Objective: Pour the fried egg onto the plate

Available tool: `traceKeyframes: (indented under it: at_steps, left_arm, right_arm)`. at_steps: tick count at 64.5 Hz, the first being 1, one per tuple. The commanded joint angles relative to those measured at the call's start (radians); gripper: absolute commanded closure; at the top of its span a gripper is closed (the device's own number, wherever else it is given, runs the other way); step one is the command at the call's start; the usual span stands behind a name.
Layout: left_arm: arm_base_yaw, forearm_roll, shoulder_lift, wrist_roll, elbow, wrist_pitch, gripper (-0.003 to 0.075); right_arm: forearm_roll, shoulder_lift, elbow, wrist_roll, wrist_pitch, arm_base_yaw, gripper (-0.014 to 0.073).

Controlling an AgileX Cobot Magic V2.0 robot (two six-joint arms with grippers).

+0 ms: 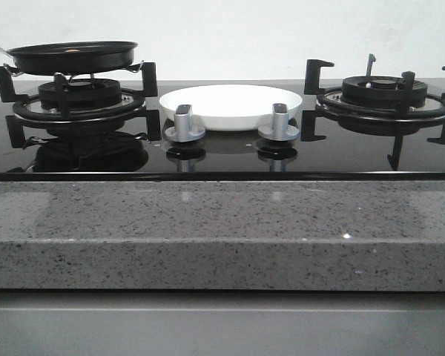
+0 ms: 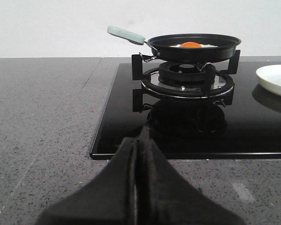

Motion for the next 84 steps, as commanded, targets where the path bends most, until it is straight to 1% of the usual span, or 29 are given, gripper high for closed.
traceKeyframes:
  at_steps: [1,25,32,50,58,64,72,76,84]
  left_arm:
    - [-0.009,-0.008,-0.017,-0.007,0.005,-0.087,0.074]
    - [-0.009,-0.008,-0.017,-0.007,0.005,-0.087,0.0739]
    - [-0.009,-0.008,-0.017,-0.007,0.005,-0.142,0.074]
    - [-0.009,-0.008,-0.017,-0.007,0.005,-0.231,0.074]
    - [-0.009,-0.011,-0.017,-0.007,0.001,-0.275,0.074]
    - [-0.009,-0.011,-0.013,-0.007,-0.052,-0.221,0.074]
    - [-0.009,0.0,0.034,-0.007,-0.182,-0.105,0.074]
    - [-0.009,0.0,0.082,-0.007,-0.258,-0.057,0.074]
    - [-0.009,0.0,0.236,-0.007,-0.395,0.037,0.074]
  right_arm:
    - [0.002,-0.02,-0.004,-0.006,-0.075,-0.006,0.0661]
    - [0.002,-0.02,-0.004,-0.006,-0.075,-0.006,0.0661]
    - [0.002,-0.02,-0.004,-0.006,-0.075,-0.006,0.0661]
    - [0.002,-0.02,-0.005,-0.006,-0.078,-0.006,0.0661]
    - [0.002,-0.02,-0.005,-0.006,-0.107,-0.006,0.0661]
    - [0.001,-0.02,-0.039,-0.006,-0.107,-0.006,0.0661]
    - [-0.008,-0.009,-0.159,-0.006,-0.009,-0.007,0.0661]
    - [-0.02,0.02,-0.236,-0.006,0.044,-0.007,0.0661]
    - [-0.035,0.123,-0.379,-0.006,0.106,-0.007,0.0661]
